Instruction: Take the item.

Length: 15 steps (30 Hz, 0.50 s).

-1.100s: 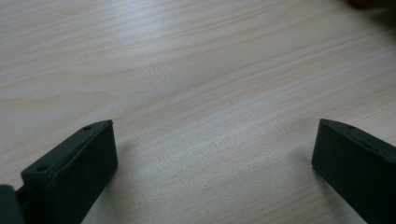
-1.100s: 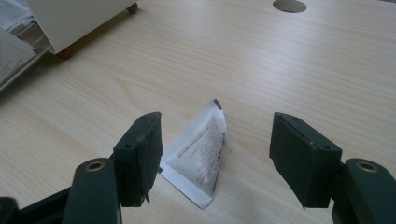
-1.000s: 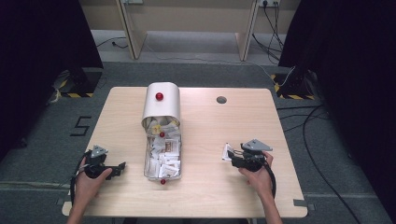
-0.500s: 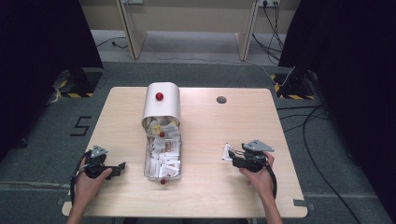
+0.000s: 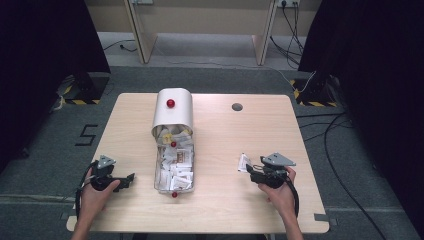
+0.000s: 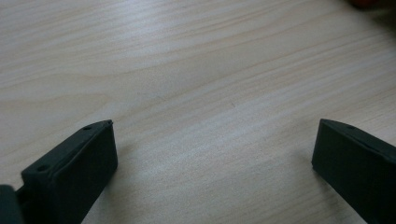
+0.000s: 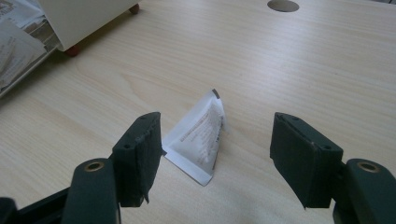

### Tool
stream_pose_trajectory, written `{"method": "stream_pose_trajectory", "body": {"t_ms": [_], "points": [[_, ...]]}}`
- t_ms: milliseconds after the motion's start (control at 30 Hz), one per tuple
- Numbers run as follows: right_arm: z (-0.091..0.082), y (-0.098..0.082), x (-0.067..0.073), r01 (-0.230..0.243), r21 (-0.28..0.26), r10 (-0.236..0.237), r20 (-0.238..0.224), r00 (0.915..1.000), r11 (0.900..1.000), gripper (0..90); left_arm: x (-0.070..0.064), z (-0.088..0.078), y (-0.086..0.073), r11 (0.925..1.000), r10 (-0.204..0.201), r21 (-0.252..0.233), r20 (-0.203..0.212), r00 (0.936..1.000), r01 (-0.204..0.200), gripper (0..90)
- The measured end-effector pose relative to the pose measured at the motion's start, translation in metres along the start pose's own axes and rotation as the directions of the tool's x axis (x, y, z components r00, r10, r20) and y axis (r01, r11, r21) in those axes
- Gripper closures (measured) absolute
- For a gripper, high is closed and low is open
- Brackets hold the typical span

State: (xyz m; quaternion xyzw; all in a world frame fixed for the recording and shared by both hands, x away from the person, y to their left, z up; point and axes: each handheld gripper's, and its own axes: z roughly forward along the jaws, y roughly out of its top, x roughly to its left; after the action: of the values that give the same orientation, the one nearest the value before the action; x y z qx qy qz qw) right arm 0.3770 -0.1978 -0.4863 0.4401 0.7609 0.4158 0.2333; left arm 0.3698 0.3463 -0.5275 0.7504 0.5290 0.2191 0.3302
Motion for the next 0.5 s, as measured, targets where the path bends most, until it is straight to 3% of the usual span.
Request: {"method": "stream_pose_trajectory", "body": {"t_ms": [500], "points": [[-0.017,-0.022,0.004,0.004,0.035,-0.004,0.003,1.0000,0.999,33.6,0.000,0.000,0.000,1.0000,0.000,0.000,0.000,1.0000,0.000,0.0]]}}
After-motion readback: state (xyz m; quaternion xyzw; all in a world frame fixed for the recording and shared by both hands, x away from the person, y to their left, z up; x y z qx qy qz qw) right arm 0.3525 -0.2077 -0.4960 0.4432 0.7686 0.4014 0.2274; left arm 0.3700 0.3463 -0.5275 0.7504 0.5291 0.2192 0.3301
